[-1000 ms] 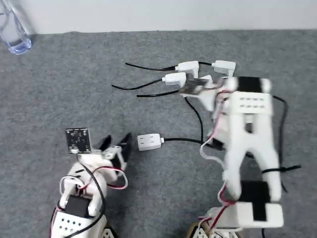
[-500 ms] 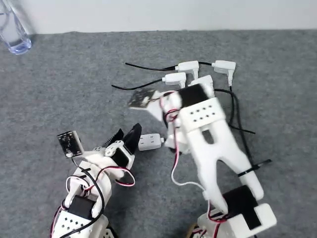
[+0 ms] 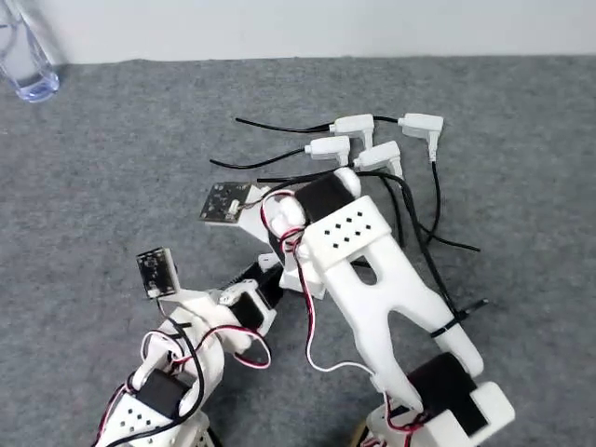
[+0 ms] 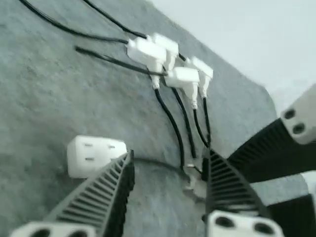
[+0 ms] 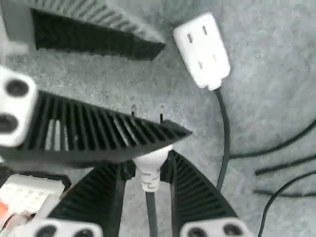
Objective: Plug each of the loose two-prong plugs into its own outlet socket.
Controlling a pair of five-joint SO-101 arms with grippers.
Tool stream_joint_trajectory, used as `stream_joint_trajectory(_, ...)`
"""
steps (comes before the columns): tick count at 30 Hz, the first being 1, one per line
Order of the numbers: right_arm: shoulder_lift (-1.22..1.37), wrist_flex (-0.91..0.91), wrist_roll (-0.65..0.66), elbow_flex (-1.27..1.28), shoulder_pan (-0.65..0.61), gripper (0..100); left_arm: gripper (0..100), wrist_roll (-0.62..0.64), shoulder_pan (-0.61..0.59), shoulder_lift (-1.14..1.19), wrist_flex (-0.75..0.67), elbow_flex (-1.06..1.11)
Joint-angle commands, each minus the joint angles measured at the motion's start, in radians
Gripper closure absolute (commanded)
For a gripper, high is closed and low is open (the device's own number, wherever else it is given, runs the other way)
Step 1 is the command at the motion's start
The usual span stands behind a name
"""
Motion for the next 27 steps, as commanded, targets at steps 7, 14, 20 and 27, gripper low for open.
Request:
stream_joint_trajectory(7, -0.042, 0.056, -0.008, -0.153, -0.016, 98.9, 68, 0.003, 0.037, -0.003, 0.011, -0.004)
stream_joint_trajectory(14, -0.044, 0.099, -0.009, -0.187, -0.016, 98.9, 68, 0.003, 0.037, -0.003, 0.011, -0.004)
stream_joint_trajectory(20, -0.031, 0.079, -0.002, -0.12, 0.071, 98.9, 68, 0.002, 0.012, -0.003, 0.035, -0.005)
stream_joint_trajectory(27, -0.044, -0.024, -0.008, 0.044, 0.12, 98.9, 68, -0.115, -0.322, -0.005, 0.077, -0.015)
